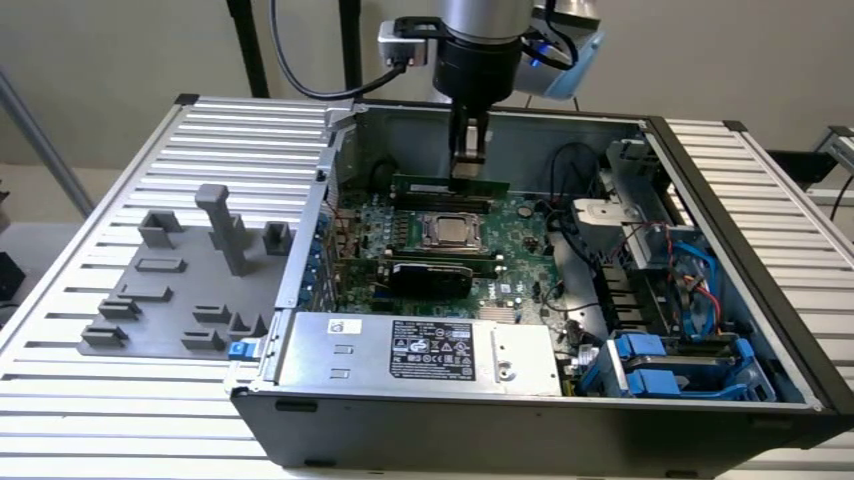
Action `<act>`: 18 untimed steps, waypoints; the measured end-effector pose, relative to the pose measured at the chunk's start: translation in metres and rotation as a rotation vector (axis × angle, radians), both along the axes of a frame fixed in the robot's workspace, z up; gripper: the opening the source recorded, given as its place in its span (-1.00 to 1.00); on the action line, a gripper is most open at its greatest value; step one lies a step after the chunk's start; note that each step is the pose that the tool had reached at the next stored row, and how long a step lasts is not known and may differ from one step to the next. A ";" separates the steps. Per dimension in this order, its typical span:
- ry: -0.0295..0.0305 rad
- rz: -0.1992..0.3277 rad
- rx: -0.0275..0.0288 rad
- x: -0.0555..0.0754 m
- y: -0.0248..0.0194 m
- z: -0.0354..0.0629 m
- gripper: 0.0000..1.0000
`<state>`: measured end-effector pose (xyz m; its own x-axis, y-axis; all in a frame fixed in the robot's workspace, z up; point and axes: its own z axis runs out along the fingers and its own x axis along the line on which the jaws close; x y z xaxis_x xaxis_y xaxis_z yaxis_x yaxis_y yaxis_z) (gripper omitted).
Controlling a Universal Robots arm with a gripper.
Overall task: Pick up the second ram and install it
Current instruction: 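Insert the second ram into the second slot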
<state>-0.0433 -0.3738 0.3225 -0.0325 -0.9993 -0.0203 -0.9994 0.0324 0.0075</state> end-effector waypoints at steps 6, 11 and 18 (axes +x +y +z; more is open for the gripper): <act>-0.0069 0.002 0.0002 0.000 0.0000 -0.0109 -0.73; -0.0070 0.009 0.0001 0.000 0.0000 -0.0199 -0.73; -0.0070 0.010 0.0001 0.000 -0.0001 -0.0327 -0.73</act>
<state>-0.0434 -0.3740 0.2898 -0.0223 -0.9995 -0.0205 -0.9998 0.0223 0.0005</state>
